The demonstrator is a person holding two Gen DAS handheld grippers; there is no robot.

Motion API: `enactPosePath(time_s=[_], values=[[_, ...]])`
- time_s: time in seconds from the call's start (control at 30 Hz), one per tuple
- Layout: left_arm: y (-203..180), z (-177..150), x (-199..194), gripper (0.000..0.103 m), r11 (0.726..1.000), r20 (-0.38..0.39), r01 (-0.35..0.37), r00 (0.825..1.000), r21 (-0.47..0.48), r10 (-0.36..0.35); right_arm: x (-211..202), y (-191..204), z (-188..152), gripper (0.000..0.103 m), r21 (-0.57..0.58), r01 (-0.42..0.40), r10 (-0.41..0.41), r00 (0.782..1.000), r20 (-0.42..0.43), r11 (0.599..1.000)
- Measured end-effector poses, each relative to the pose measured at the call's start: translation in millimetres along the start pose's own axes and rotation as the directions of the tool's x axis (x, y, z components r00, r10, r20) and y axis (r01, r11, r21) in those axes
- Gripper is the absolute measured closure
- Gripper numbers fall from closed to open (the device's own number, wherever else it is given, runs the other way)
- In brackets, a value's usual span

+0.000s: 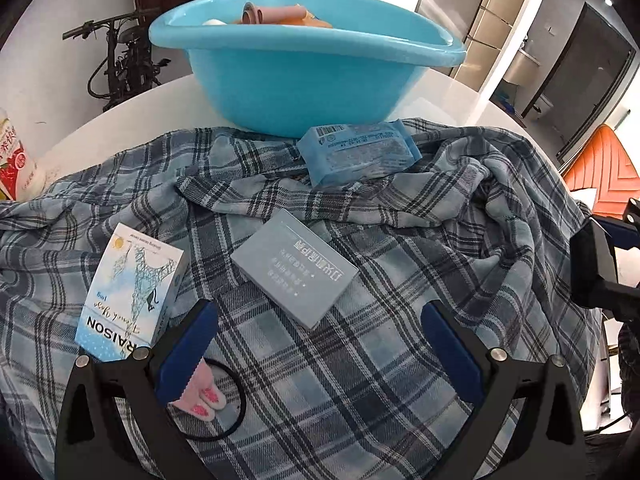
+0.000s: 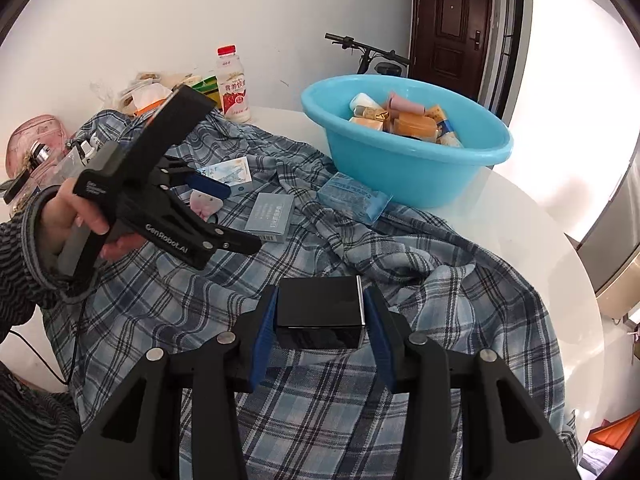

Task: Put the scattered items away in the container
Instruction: 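Grasp the black box with the right gripper and lift it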

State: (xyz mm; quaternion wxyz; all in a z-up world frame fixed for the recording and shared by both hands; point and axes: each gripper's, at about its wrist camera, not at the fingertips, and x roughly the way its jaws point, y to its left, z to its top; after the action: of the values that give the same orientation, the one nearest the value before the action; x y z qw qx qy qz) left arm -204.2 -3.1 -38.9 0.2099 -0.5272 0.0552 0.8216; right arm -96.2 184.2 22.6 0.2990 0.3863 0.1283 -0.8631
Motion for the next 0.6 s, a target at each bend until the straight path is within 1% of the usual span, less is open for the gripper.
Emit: enactPosePath(time_s=[0.13,0.27,0.33,0.43,0.5,0.6], values=[[7.5,8.1,11.7,0.0,1.0,-0.003,-0.007,1.0,0.008,0.007,4.0,0.0,1.3,0.062,0.0,-0.015,0.015,1.0,-0.008,1.0],[10.7,11.5,18.9,0.0,1.0,0.0,-0.006,1.0,0.023,0.006,8.9,-4.4,2.1,0.062,0.008,-0.012,0.012,1.0,-0.011,1.0],[9.3,12.1,21.6,0.0,0.999,0.006,-0.019,1.0,0.046,0.019,10.3,-6.7,1.3,0.062,0.008,-0.013,0.013,1.0,-0.017,1.0],[2.8,12.3,26.1,0.0,0.995,0.014,-0.02,1.0,0.095,0.018,12.2,-10.2,0.1,0.062,0.017,-0.009,0.009,1.0,-0.023,1.0],[1.0,11.7,30.4,0.0,0.993,0.002,-0.026,1.0,0.113,0.026,13.6,-12.4,-0.6,0.062,0.023,-0.008,0.009,0.999,-0.031,1.0],[1.9,10.2,36.9,0.0,0.994,-0.019,-0.032,0.999,0.103,0.034,13.9,-14.3,-1.3,0.062,0.028,-0.006,0.007,0.999,-0.036,1.0]])
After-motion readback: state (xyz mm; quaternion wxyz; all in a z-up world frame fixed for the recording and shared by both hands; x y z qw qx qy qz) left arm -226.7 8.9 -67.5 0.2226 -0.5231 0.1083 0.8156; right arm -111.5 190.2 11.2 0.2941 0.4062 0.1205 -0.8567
